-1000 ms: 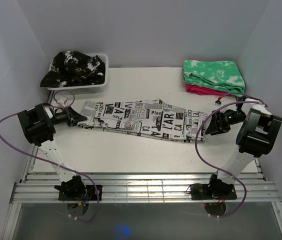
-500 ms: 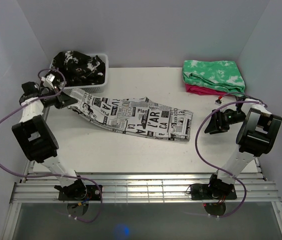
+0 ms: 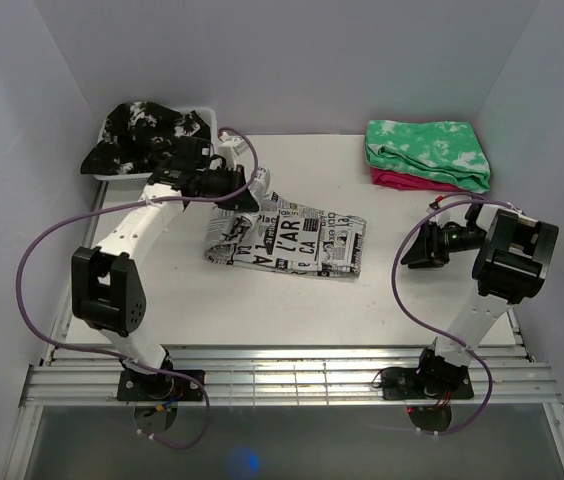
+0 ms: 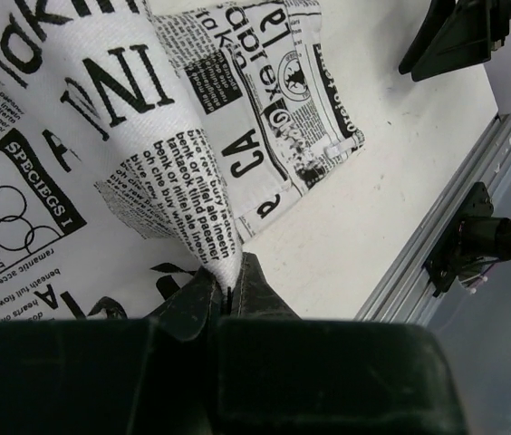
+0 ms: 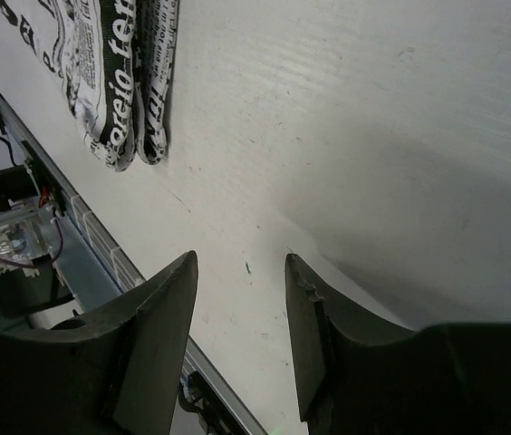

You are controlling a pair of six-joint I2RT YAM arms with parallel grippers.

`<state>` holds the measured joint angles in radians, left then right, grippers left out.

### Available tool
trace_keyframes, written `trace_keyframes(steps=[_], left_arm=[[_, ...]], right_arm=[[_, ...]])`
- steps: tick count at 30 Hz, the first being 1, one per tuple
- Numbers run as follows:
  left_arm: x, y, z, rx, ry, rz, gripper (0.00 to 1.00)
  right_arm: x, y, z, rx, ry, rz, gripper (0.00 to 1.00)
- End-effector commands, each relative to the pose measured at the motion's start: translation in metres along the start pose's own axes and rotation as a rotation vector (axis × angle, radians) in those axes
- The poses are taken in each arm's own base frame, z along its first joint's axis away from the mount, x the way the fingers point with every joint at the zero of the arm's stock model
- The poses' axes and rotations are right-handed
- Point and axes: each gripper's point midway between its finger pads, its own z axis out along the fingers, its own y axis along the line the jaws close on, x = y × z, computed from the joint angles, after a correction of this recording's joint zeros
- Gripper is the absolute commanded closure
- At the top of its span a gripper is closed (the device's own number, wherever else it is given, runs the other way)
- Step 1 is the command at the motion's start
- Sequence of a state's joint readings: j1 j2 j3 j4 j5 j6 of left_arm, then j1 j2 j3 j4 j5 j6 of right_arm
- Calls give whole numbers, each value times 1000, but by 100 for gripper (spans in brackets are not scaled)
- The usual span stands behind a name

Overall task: Fold and stack the trousers
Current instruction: Fold the trousers

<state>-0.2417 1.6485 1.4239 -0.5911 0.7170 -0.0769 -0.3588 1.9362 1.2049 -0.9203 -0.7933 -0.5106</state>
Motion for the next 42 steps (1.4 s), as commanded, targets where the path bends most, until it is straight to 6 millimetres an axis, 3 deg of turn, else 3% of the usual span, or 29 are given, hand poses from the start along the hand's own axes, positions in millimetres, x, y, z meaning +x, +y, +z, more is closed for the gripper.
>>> trace_keyframes(steps=[1,6,12,18,25,29,30,33,42], left_arm=[[-12,-2,24,-56,-9,-30,100],[11,-10,77,-44,71,-92,100],[32,-4,116,-84,126,-159,100],[42,-26,131,-84,126,-112,100],[50,-27,135,-99,142,-109,100],[44,-29,134,-118,127,-91,100],[44,-29,134,-127,126,-89,100],[38,-35,134,-138,113,-84,100],[21,-83,153,-87,89,-65,100]], right_arm=[[-8,18,12,-94,-47,16,51],[-10,38,30,-227,-72,94,50],[-8,49,55,-282,-63,130,45],[-10,58,76,-298,-51,99,45],[-20,58,91,-268,-89,150,40],[-23,49,109,-186,-69,143,56],[-22,51,114,-189,-54,139,72],[-17,50,121,-183,-29,151,92],[-13,49,123,-174,-26,154,92]])
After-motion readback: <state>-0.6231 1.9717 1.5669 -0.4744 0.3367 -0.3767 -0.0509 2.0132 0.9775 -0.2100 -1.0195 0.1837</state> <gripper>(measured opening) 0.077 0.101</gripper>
